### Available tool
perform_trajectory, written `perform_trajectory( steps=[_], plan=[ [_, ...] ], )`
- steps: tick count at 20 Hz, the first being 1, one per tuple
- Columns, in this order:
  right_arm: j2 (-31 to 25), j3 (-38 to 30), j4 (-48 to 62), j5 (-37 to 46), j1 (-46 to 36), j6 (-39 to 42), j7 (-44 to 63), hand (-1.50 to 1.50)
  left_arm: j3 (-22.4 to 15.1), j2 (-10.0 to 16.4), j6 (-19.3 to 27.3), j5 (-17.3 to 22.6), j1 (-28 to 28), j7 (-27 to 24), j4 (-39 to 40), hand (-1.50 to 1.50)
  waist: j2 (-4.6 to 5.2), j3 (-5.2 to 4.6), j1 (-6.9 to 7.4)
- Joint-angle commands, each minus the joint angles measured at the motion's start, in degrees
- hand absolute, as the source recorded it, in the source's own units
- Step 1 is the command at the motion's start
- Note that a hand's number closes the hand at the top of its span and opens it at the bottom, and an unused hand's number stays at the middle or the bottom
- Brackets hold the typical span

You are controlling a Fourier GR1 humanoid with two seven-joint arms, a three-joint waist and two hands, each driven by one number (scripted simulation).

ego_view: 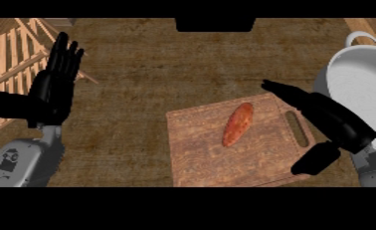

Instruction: Pick the sweet potato from the cutting board and place it in the pot

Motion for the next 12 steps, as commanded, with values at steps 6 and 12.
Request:
perform_trajectory(
  steps=[6,12],
  plan=[
    [10.2,0.3,3.3,11.0,1.8,1.0,-4.1,-1.50,3.4,-1.5,-2.7,-2.9,1.8,2.2,-3.6,0.00,-0.02,0.03,-0.03],
    [13.2,-1.5,-1.8,14.8,5.5,2.8,-2.6,-1.50,5.2,-3.5,-4.0,-5.1,-3.5,3.9,0.5,0.00,-0.02,0.03,-0.37]
  ],
)
